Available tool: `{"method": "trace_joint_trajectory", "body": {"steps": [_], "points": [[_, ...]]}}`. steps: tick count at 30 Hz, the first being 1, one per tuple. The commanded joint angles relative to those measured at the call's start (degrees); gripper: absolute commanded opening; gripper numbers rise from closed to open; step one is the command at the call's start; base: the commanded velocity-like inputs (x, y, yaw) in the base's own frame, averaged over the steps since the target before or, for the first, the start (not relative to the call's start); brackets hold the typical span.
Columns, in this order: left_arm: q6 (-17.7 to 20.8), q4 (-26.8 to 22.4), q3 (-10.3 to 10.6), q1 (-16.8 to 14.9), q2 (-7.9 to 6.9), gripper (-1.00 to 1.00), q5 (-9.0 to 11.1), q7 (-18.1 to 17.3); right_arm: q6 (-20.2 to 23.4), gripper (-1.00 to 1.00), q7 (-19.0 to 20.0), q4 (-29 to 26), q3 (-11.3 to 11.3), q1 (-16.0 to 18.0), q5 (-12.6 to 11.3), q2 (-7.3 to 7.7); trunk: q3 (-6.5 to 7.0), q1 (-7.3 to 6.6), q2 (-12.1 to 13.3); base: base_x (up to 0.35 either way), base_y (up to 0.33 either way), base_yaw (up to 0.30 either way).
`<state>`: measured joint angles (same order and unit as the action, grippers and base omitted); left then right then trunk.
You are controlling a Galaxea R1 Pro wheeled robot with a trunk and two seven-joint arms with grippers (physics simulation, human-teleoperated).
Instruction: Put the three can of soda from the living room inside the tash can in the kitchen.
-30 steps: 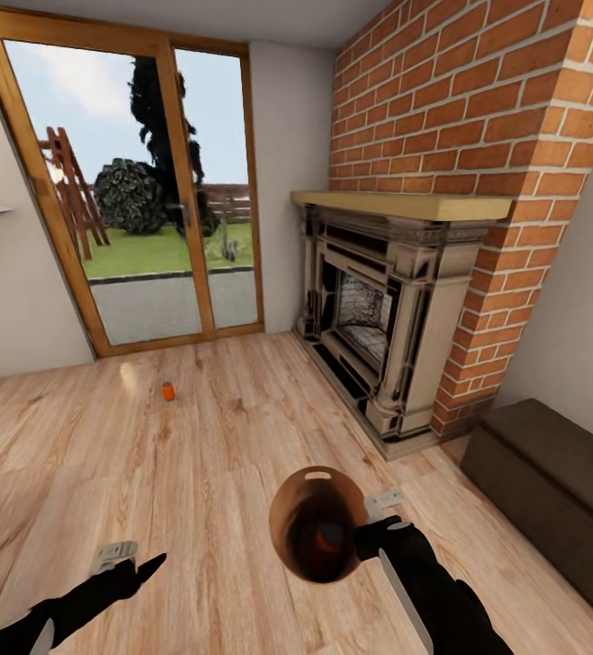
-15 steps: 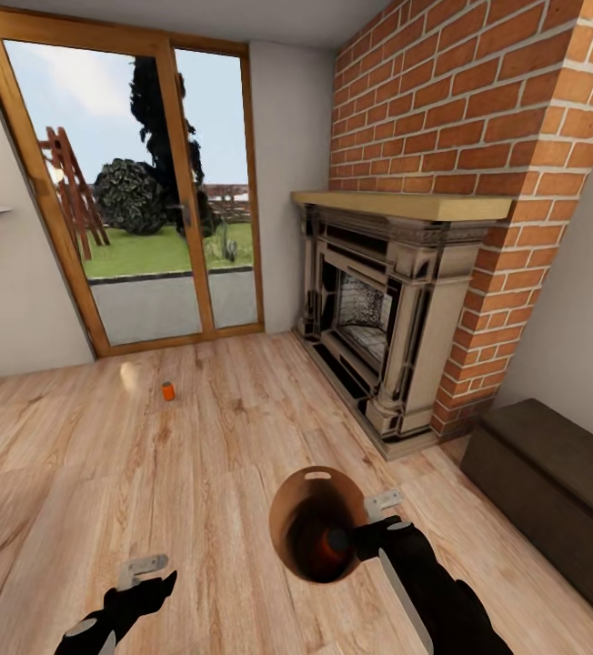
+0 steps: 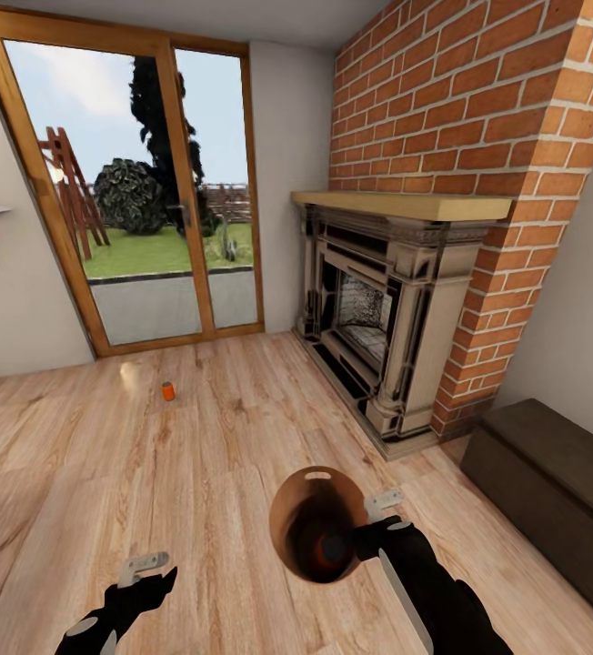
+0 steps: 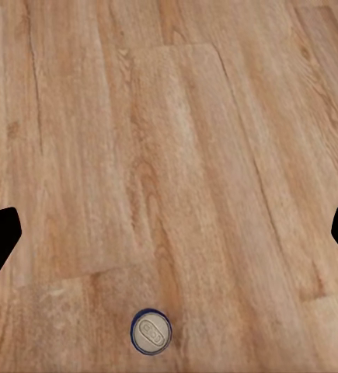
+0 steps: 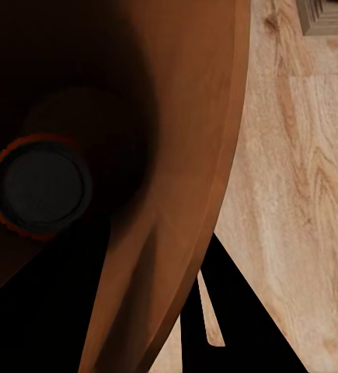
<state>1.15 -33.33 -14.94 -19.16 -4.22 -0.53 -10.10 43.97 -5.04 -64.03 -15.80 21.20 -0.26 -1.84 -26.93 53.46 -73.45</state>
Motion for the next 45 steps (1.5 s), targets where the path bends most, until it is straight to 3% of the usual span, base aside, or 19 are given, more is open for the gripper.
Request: {"method": "trace_joint_trajectory", "body": {"steps": [1,13,45], "points": [[0.00,-0.01,0.00,0.00,0.00,1.00,0.00,0.00,-0.03,-1.00,0.01,-0.04,-0.02,0.03,-0.18,-0.01,0.01,0.00,0.00,0.000,0.000,0.000],[-2.61,0.33,0.09,0.00,0.00,1.00,0.03,-0.08,-0.03,-1.00,0.02,-0.04,-0.02,0.01,-0.18,-0.01,-2.23,2.41,-4.42,0.000,0.000,0.000],[-2.82,0.37,0.09,0.00,0.00,1.00,0.09,-0.09,-0.03,-1.00,0.00,-0.03,-0.03,0.01,-0.18,-0.01,-10.87,9.44,-17.25,0.000,0.000,0.000]]}}
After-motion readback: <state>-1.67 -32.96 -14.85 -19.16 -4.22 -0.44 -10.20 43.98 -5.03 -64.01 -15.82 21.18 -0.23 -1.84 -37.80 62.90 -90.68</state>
